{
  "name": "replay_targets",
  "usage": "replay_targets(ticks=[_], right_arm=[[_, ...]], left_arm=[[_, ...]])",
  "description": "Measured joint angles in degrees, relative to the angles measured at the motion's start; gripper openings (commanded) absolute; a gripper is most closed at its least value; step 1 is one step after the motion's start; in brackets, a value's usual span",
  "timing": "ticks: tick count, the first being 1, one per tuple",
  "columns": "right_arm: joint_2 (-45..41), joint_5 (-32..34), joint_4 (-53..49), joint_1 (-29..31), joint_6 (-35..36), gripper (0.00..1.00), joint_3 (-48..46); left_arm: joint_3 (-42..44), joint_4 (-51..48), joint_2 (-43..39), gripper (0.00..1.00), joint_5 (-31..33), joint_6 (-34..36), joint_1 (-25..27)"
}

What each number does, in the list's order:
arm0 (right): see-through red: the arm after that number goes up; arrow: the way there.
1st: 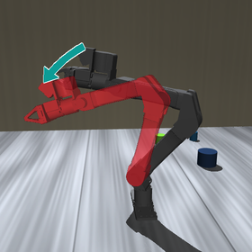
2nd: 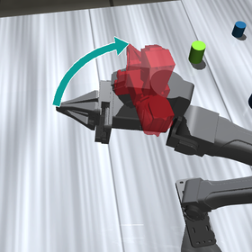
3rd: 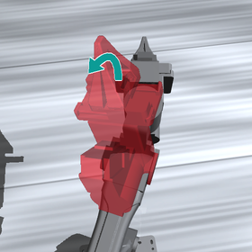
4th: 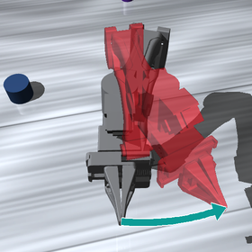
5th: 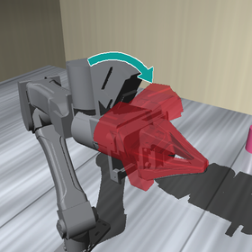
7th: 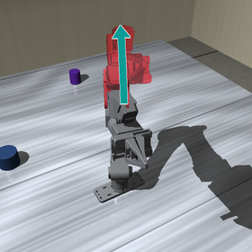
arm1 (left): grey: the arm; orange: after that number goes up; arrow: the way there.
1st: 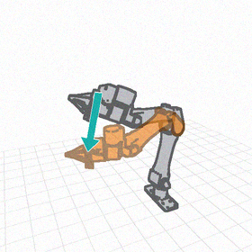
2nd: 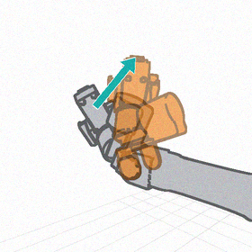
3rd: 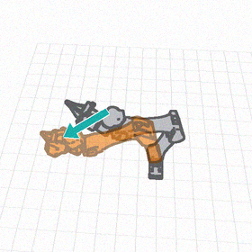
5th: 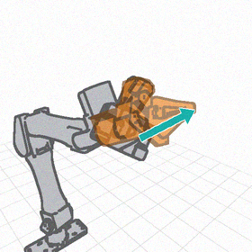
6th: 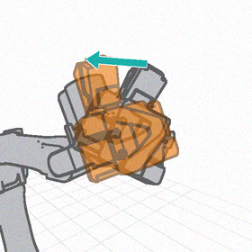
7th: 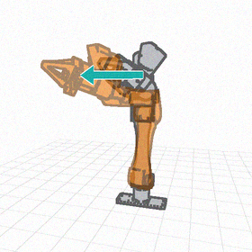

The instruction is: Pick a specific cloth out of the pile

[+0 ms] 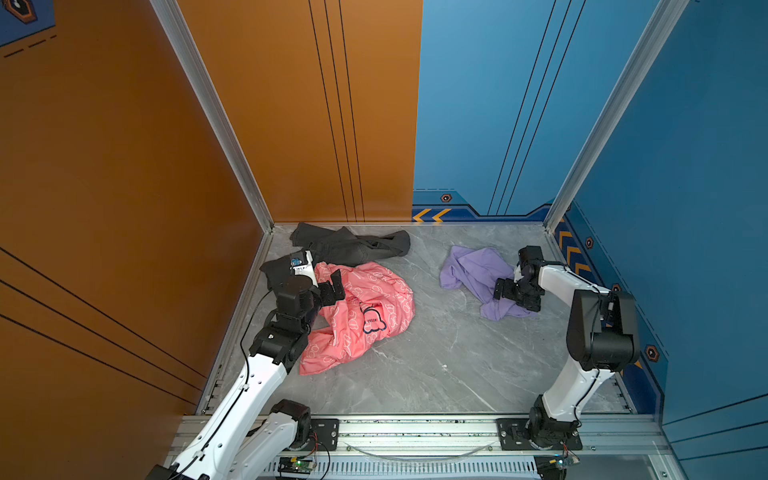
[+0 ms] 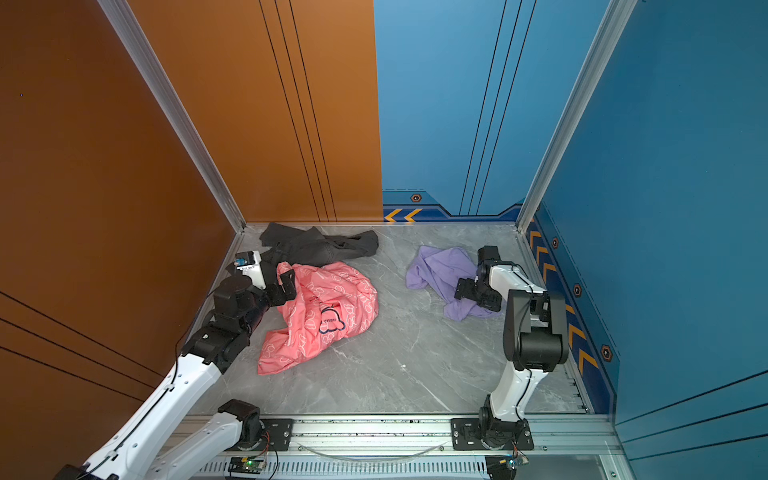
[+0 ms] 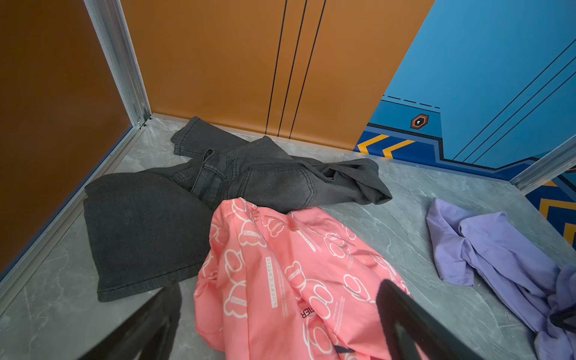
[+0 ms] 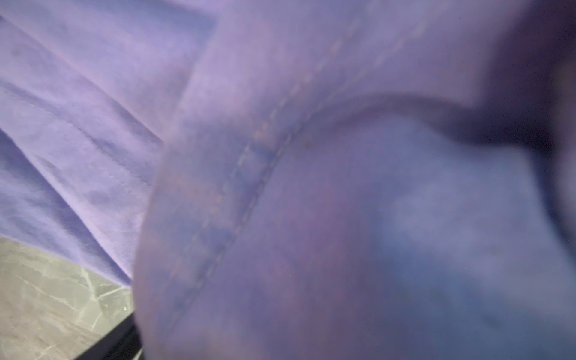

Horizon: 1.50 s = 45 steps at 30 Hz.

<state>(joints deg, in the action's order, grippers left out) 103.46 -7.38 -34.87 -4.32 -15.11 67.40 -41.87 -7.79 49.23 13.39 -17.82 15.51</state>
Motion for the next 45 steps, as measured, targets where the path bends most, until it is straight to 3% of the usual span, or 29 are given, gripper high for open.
replay_targets(ticks=[6, 14, 19, 23, 28, 34, 45], right_arm=[[-6.25, -2.10, -0.02, -0.81, -0.11, 1.00, -1.99], [-28.61, -3.61, 4.20, -0.02, -1.73, 1.00, -4.63], [-43.58, -2.73, 13.77, 0.57, -1.68, 1.00, -15.56], [-49.81, -0.04, 23.85, 0.57, -1.62, 1.00, -27.19], [-47.82, 3.56, 35.91, 0.57, -0.04, 1.00, -38.51], [-41.33, 6.03, 49.55, 0.50, 5.97, 1.00, -45.40], [-28.22, 4.48, 72.91, 0.46, 9.40, 1.00, -49.55]], left_arm=[[0.00, -0.61, -0.02, 0.98, -0.07, 0.04, -1.42], [2.69, -0.13, -0.48, 0.98, 1.90, 0.90, -5.60], [9.70, 5.44, -0.92, 0.98, 3.23, 1.18, -9.73], [16.13, 12.39, -0.50, 0.98, 4.76, 1.36, -12.57], [21.14, 21.97, 5.31, 0.98, 9.92, 2.14, -13.75], [24.81, 34.34, 15.74, 0.98, 13.55, 5.86, -13.70], [25.83, 48.68, 22.91, 0.98, 11.82, 14.03, -11.67]])
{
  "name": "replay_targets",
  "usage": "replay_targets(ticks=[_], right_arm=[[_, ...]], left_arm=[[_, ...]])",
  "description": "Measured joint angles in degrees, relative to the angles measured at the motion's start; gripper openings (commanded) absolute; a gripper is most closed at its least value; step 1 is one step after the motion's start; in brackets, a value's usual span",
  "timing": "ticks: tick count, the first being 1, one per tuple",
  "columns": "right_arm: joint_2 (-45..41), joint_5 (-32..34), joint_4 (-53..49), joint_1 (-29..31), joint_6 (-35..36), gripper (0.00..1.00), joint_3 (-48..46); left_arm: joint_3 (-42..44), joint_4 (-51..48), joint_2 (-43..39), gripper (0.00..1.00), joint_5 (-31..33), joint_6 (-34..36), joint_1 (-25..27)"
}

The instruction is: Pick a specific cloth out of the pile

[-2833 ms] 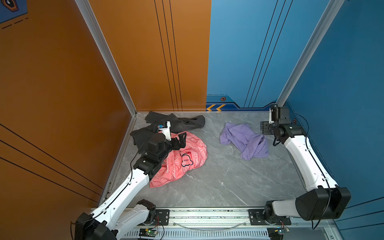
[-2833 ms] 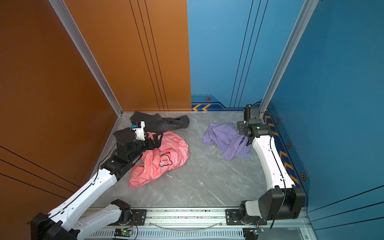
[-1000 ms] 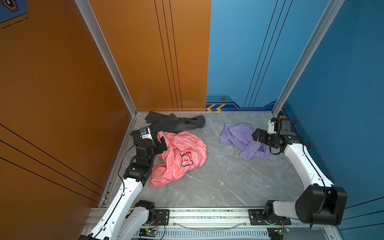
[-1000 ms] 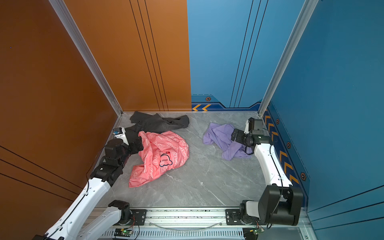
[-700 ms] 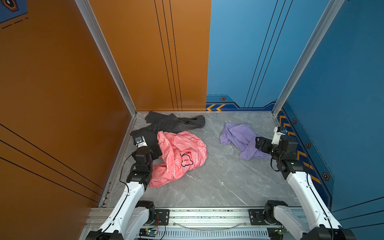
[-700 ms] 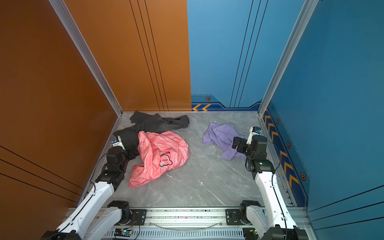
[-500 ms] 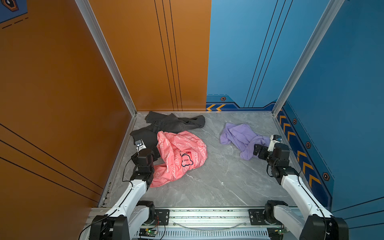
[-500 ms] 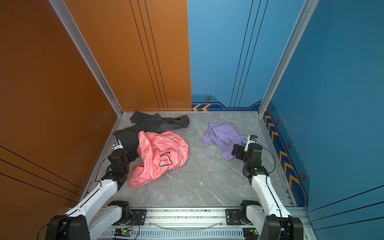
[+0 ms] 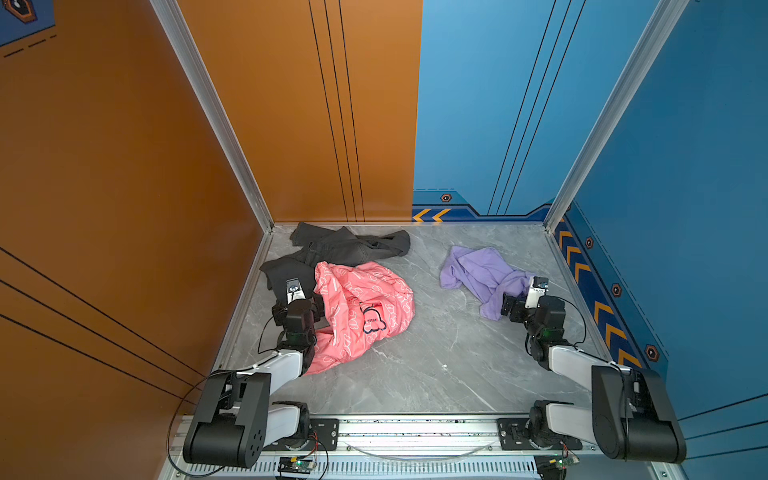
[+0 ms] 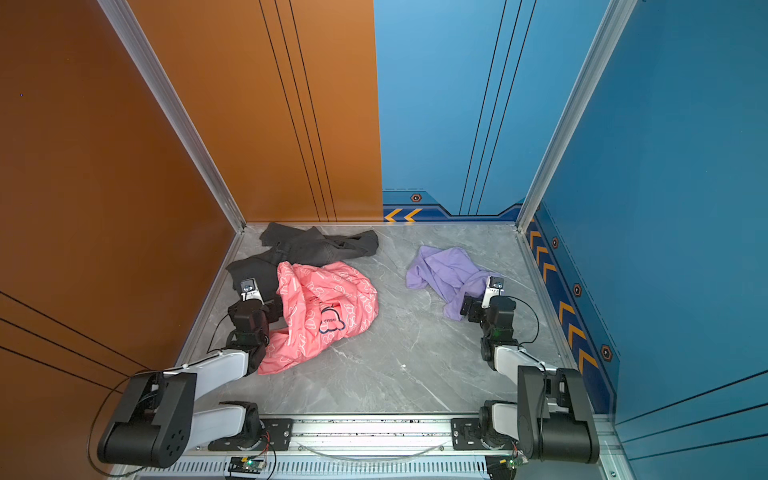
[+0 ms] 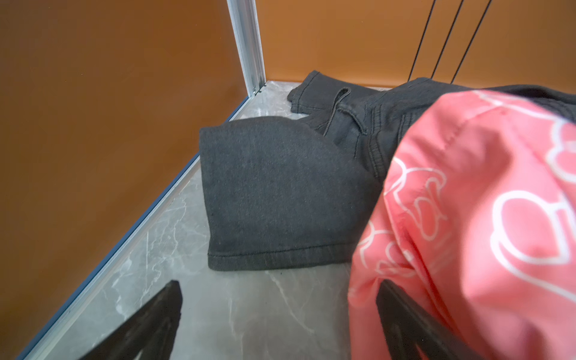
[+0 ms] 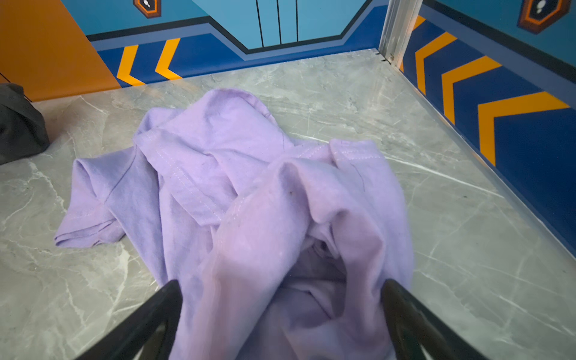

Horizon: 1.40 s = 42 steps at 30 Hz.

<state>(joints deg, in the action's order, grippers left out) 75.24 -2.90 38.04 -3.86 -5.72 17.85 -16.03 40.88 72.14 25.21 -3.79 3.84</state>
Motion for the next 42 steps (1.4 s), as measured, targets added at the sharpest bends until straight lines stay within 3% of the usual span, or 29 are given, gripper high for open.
replay_targets(ticks=[9, 18, 42], right_arm=[[12.46, -1.40, 13.70, 3.28, 2.54, 1.00, 0.48], [13.05, -1.36, 17.16, 3.50, 2.97, 1.00, 0.48], [13.07, 4.28, 15.41, 4.28, 2.75, 1.00, 2.51]], left_arm=[[-0.02, 6.43, 3.50, 0.98, -6.10, 3.54, -0.13], [-0.26, 17.40, 17.18, 0.98, -11.58, 4.52, -0.11], [-3.56, 16.24, 17.77, 0.98, -6.32, 3.78, 0.26]])
